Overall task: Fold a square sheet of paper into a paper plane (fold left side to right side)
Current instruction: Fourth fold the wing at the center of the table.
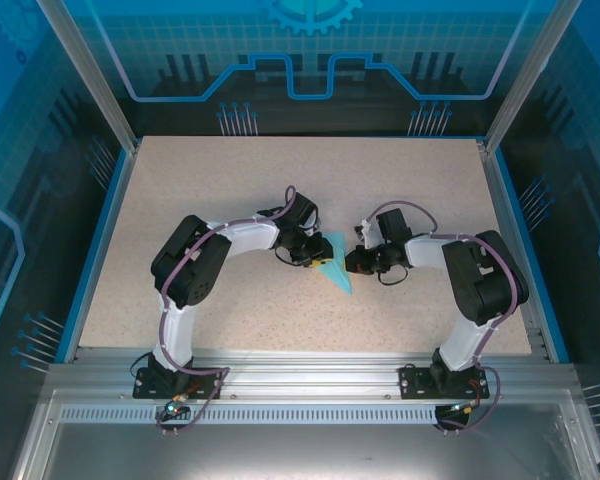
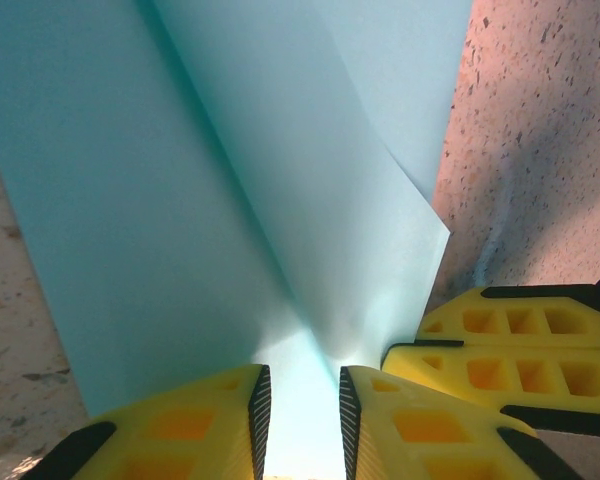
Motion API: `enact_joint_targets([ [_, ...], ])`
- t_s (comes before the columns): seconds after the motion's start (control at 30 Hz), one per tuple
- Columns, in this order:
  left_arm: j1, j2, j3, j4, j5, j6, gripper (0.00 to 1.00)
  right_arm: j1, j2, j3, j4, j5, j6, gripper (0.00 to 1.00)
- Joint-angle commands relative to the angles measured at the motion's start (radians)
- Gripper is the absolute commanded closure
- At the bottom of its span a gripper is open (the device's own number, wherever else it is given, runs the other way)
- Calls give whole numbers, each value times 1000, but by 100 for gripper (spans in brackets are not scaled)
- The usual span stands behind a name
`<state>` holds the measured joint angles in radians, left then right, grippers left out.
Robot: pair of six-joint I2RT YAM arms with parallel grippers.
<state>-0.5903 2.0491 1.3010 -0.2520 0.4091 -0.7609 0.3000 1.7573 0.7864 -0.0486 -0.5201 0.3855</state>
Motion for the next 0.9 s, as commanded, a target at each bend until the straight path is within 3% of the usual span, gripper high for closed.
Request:
enact_joint_targets([
  [0.0, -9, 12, 21, -8, 16, 5, 71, -18, -2, 5, -23, 22, -4, 96],
  [0.87, -9, 15, 24, -8, 19, 5, 72, -17, 6, -6, -41, 37, -1, 96],
])
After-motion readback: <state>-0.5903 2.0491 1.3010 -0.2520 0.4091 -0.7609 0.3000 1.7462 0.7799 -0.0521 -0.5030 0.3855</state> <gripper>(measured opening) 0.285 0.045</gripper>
